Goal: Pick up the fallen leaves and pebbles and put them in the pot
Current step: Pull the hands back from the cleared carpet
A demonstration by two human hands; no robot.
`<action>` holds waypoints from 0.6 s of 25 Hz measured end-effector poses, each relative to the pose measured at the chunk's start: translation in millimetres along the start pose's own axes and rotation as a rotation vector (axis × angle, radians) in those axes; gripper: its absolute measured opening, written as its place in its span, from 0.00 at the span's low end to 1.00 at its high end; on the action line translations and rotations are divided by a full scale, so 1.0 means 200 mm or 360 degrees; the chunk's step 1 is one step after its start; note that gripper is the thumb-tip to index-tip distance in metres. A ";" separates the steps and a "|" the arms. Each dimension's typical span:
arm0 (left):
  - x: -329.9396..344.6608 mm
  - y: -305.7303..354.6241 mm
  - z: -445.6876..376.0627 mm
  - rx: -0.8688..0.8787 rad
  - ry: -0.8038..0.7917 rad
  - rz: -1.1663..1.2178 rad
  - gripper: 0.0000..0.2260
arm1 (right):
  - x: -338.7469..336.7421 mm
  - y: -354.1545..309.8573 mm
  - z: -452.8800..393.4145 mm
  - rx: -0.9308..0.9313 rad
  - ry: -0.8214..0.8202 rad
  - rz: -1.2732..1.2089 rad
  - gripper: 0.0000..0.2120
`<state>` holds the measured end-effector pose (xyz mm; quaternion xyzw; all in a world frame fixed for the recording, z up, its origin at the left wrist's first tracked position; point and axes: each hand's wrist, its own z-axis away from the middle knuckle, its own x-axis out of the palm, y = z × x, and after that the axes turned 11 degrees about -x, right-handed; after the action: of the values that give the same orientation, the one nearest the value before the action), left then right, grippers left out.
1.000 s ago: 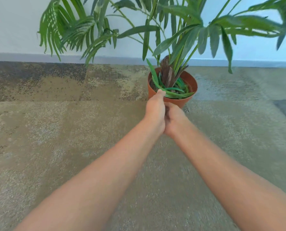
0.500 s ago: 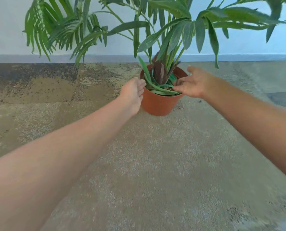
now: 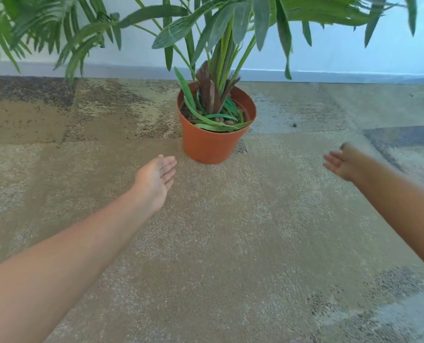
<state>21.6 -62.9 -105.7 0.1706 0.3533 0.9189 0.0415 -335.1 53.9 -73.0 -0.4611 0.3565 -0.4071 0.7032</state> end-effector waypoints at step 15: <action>0.11 -0.57 -0.17 0.1252 0.0058 -0.2536 0.23 | 0.25 0.41 0.01 -0.0620 -0.0431 0.1635 0.19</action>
<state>-16.0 5.2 -197.7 -0.1387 0.6578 0.4319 0.6013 -293.6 30.1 -155.4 -0.3978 0.5102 0.1236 0.7524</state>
